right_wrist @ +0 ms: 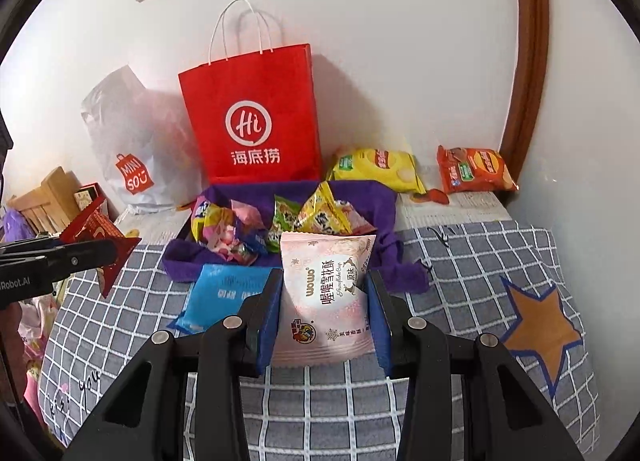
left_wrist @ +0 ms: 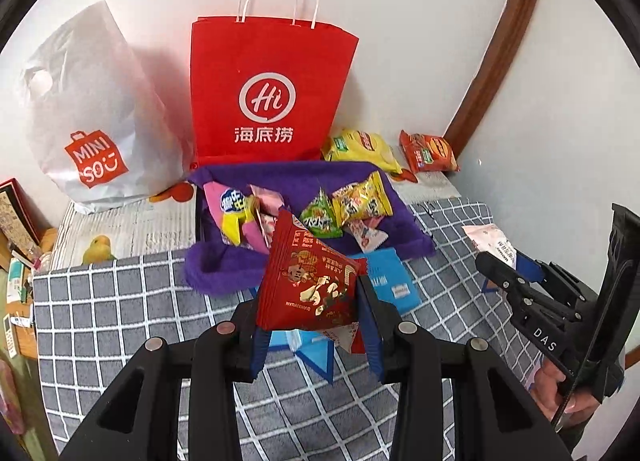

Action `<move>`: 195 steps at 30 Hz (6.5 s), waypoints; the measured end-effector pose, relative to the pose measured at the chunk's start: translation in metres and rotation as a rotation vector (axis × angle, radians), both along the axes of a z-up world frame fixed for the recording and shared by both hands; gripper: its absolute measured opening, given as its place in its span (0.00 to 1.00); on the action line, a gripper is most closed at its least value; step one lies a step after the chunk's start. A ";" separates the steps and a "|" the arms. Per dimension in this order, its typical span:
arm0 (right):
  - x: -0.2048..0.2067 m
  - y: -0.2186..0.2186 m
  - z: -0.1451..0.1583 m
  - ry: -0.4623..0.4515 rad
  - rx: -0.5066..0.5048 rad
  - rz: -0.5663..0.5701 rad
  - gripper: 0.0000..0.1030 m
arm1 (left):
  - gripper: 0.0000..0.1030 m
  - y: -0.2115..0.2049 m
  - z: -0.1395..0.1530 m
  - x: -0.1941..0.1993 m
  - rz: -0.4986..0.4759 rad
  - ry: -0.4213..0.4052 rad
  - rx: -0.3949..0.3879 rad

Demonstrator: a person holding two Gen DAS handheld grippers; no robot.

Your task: Organize snacks

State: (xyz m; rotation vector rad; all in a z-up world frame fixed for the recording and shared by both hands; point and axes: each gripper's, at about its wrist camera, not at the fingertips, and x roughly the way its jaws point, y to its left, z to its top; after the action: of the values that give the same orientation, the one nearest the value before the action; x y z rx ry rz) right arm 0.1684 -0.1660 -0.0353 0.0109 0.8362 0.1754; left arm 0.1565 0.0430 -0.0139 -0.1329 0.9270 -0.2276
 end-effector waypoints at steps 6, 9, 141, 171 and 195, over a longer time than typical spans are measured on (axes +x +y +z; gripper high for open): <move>0.020 0.005 0.002 -0.005 -0.004 0.005 0.39 | 0.36 0.002 0.003 0.019 0.001 -0.010 -0.002; 0.030 0.010 0.003 0.002 -0.009 0.012 0.39 | 0.36 0.004 0.005 0.030 0.006 -0.013 -0.008; 0.037 0.024 0.015 0.012 -0.051 0.065 0.65 | 0.67 -0.014 0.018 0.015 0.003 0.004 0.039; -0.166 -0.032 0.053 -0.093 -0.036 -0.041 0.96 | 0.92 -0.054 0.040 -0.169 0.072 -0.160 0.096; -0.187 -0.034 0.057 -0.114 -0.036 -0.065 0.96 | 0.93 -0.053 0.042 -0.180 0.082 -0.176 0.119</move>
State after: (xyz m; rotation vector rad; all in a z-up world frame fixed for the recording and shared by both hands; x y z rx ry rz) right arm -0.0187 -0.2004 0.0213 -0.0055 0.7245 0.0984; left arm -0.0231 -0.0103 0.0277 -0.0404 0.7563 -0.1055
